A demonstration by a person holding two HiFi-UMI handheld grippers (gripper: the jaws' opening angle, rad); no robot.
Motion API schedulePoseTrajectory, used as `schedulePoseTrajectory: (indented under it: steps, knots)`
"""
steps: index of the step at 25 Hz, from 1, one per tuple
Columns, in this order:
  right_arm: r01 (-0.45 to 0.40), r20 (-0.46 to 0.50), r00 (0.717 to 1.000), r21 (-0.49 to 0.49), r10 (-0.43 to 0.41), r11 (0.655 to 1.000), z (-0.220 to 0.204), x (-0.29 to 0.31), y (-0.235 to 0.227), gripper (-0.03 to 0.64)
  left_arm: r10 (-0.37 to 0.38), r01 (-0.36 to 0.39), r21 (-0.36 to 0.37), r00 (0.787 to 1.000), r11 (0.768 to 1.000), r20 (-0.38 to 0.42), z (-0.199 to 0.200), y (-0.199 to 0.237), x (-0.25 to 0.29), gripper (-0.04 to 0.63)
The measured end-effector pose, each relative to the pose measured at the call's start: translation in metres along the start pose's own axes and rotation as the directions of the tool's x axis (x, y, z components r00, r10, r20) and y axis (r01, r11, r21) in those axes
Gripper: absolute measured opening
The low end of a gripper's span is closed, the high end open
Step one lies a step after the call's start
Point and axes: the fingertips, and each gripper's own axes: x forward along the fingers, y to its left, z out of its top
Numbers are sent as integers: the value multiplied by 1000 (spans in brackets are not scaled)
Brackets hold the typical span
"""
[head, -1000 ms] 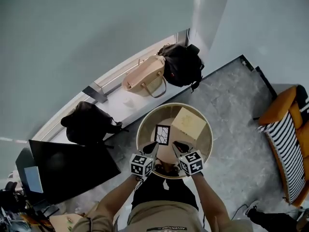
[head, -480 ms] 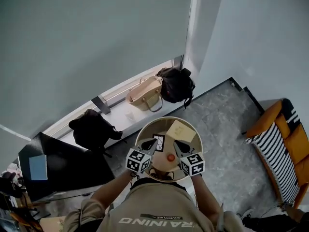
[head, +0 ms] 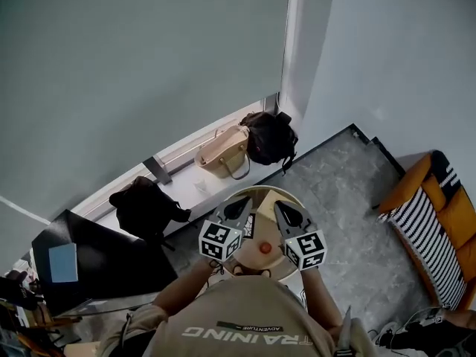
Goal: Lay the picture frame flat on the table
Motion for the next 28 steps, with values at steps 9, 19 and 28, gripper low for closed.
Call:
schedulePoseTrajectory:
  steps: [9,19,28]
  knots:
    - [5,53,999,-60,-2,998,28,4,3,8,52,-52,10,998,999,43,24,16,-7,6]
    - [-3,44,999,-90,7,996,21,3,11,8,60,-61,35,997,998,41,24,16,-18,6]
    - [-23,43,999,-103,28,994,23,4,16,7,56,-57,46,998,997,26,21,18,-24,6]
